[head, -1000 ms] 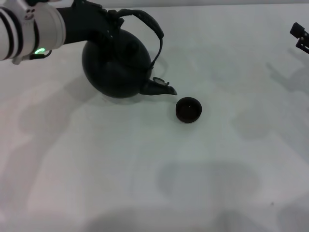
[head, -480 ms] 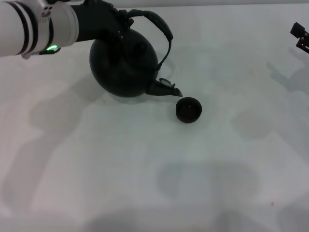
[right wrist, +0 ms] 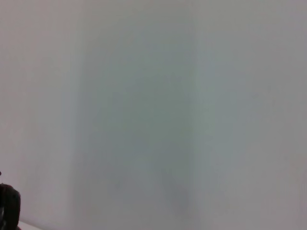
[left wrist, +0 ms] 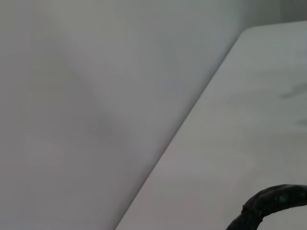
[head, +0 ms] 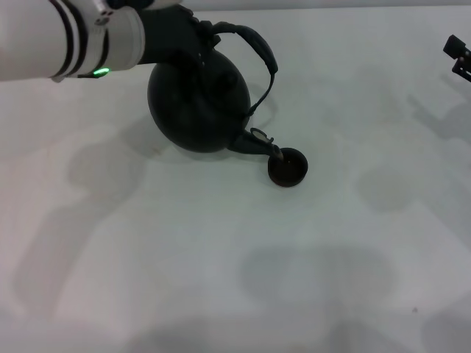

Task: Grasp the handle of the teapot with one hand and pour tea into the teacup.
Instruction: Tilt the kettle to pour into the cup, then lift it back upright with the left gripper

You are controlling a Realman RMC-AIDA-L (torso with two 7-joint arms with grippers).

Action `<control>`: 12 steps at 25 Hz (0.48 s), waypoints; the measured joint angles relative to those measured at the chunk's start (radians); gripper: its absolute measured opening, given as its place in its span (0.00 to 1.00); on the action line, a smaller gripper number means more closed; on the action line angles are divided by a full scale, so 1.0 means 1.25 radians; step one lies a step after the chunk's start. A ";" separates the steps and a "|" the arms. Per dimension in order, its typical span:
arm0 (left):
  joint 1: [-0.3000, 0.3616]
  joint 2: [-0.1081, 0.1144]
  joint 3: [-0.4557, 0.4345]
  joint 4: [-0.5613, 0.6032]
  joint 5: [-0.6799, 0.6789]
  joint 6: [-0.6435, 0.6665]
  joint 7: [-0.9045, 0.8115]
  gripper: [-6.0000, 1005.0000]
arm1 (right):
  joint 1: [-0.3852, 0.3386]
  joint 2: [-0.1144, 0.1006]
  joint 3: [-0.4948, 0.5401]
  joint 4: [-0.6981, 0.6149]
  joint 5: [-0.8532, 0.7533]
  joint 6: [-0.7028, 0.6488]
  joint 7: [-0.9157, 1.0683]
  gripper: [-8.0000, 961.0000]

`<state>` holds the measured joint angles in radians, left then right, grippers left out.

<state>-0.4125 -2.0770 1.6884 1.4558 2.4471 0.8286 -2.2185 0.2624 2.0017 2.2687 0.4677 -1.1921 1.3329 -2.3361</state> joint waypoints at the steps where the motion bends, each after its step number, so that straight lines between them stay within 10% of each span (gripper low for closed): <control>1: -0.008 0.000 0.004 0.000 0.012 0.005 -0.009 0.15 | 0.000 0.000 0.000 0.000 0.000 0.000 0.000 0.90; 12: -0.050 0.000 0.016 0.002 0.074 0.030 -0.037 0.14 | 0.001 0.000 0.000 0.000 0.003 -0.001 0.000 0.90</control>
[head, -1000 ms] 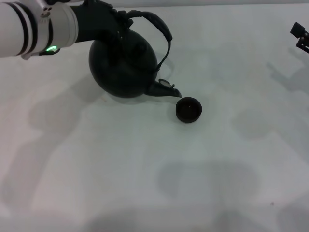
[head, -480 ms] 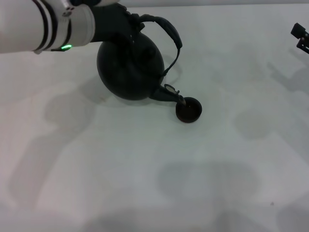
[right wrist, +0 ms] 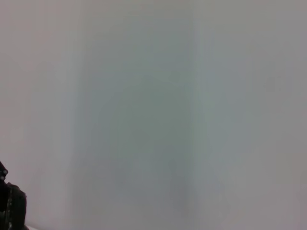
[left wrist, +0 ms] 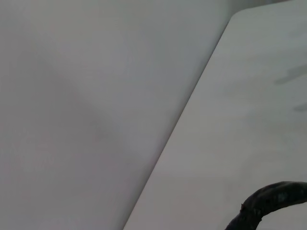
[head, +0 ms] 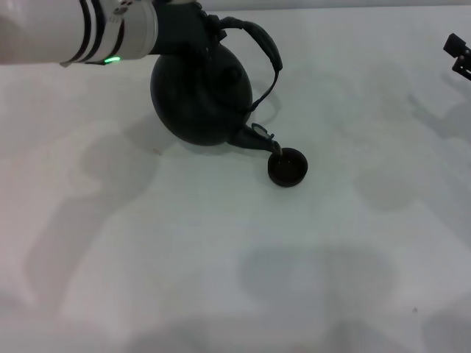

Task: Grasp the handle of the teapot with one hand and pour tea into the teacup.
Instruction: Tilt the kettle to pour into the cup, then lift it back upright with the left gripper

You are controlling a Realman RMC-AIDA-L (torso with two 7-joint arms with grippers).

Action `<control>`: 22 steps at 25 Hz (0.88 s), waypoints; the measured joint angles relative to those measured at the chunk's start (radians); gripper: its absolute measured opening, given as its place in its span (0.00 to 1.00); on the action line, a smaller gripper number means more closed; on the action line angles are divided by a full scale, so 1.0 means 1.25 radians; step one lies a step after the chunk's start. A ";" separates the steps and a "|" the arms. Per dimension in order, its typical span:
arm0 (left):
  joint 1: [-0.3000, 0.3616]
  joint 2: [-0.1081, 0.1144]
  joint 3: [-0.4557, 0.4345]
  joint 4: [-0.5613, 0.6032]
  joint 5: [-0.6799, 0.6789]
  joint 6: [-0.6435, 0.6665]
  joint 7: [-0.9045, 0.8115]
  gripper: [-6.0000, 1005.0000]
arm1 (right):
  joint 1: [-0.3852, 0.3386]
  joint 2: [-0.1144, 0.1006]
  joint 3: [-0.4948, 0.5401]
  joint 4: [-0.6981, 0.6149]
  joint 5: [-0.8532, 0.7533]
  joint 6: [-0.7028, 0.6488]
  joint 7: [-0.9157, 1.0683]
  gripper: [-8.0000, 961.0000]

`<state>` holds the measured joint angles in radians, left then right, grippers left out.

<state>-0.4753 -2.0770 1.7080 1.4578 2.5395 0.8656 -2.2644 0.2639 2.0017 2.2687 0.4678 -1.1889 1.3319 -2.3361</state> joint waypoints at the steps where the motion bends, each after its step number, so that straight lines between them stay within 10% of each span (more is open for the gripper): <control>1: -0.004 0.000 0.001 0.000 0.008 0.002 -0.004 0.14 | 0.000 0.000 0.000 0.000 0.000 0.000 0.000 0.90; 22: -0.061 0.000 0.036 -0.003 0.079 0.030 -0.031 0.14 | 0.002 0.000 0.000 -0.001 0.000 -0.012 -0.002 0.90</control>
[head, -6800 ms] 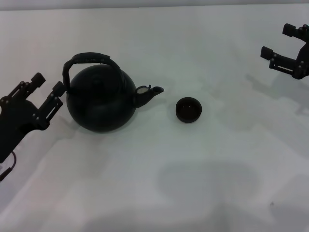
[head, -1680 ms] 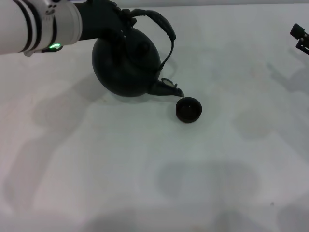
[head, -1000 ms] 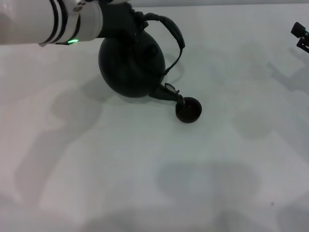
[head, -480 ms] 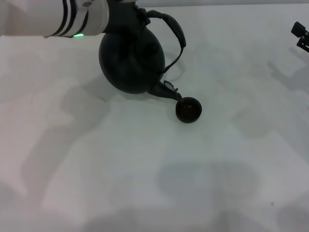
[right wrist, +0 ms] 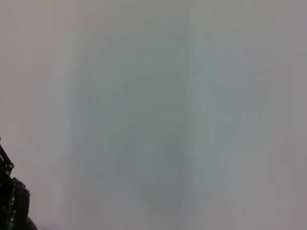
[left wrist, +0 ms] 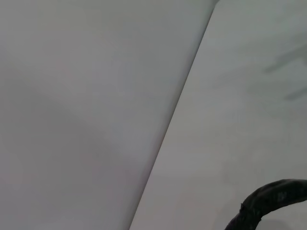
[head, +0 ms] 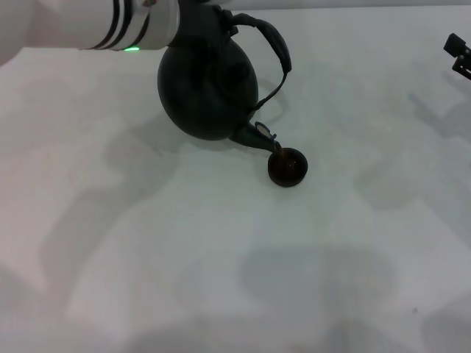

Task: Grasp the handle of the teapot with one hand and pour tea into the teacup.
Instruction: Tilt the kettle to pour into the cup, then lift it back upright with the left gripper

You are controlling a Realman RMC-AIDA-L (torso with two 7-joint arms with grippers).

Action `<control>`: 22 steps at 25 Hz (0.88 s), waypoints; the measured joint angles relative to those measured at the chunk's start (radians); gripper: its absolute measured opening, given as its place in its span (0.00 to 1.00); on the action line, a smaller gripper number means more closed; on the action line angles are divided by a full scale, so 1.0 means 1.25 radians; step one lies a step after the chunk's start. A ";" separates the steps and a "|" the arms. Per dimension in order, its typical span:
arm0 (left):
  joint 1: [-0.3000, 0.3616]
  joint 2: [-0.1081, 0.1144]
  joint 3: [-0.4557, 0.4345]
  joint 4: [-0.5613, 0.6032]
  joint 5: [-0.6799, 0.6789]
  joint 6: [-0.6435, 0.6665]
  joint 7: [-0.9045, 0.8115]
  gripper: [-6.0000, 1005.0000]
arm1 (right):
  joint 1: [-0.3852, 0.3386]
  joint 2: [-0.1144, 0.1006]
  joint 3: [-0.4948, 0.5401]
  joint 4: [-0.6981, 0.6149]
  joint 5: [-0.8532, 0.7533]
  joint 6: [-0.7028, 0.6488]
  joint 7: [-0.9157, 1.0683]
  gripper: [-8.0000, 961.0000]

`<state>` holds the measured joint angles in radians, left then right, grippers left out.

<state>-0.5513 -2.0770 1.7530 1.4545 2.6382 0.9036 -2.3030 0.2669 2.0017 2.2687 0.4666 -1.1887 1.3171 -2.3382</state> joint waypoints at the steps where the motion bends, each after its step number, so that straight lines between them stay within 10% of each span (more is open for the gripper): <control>1: -0.001 0.000 0.003 0.000 0.004 0.000 -0.001 0.14 | 0.000 0.000 0.000 0.000 0.000 -0.002 0.000 0.90; 22: -0.016 0.000 0.027 0.000 0.031 0.007 -0.014 0.14 | 0.003 0.000 0.000 -0.008 0.000 -0.013 -0.008 0.90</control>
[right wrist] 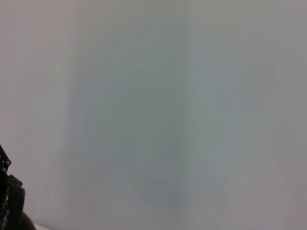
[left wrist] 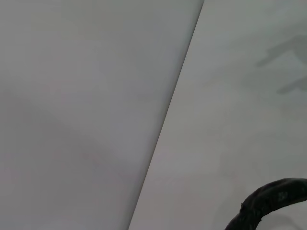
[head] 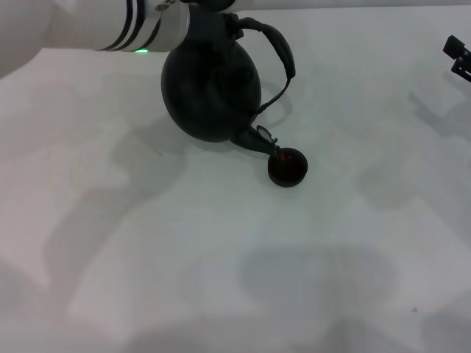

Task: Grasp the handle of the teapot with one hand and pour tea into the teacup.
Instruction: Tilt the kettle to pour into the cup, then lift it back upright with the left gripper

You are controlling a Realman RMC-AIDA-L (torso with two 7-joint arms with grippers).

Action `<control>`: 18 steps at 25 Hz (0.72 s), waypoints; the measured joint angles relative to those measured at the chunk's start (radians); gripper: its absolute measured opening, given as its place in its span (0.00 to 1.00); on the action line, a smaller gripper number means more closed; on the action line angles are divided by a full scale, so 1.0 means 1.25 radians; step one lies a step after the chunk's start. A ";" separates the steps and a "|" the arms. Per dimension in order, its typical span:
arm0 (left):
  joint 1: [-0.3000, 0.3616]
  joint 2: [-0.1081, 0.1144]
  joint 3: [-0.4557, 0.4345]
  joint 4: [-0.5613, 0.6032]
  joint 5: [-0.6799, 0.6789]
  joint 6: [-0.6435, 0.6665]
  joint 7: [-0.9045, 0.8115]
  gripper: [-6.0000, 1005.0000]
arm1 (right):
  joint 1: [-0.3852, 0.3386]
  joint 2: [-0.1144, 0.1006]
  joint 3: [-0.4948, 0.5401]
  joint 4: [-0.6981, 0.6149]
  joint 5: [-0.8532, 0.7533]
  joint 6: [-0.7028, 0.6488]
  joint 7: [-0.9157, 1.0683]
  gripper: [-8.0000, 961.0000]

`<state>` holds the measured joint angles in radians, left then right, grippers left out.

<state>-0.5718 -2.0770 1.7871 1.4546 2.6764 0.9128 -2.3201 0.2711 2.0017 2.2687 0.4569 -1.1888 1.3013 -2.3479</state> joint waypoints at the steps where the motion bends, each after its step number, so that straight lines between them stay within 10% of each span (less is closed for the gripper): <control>1: 0.000 0.000 0.000 0.000 0.000 0.000 0.000 0.14 | 0.000 0.000 0.000 -0.001 0.000 -0.001 0.000 0.90; 18: 0.006 -0.001 -0.006 0.002 0.002 -0.002 -0.003 0.14 | 0.002 0.000 0.000 -0.001 0.001 -0.007 -0.009 0.90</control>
<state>-0.5644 -2.0783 1.7796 1.4575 2.6784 0.9104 -2.3233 0.2730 2.0018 2.2687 0.4556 -1.1872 1.2929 -2.3591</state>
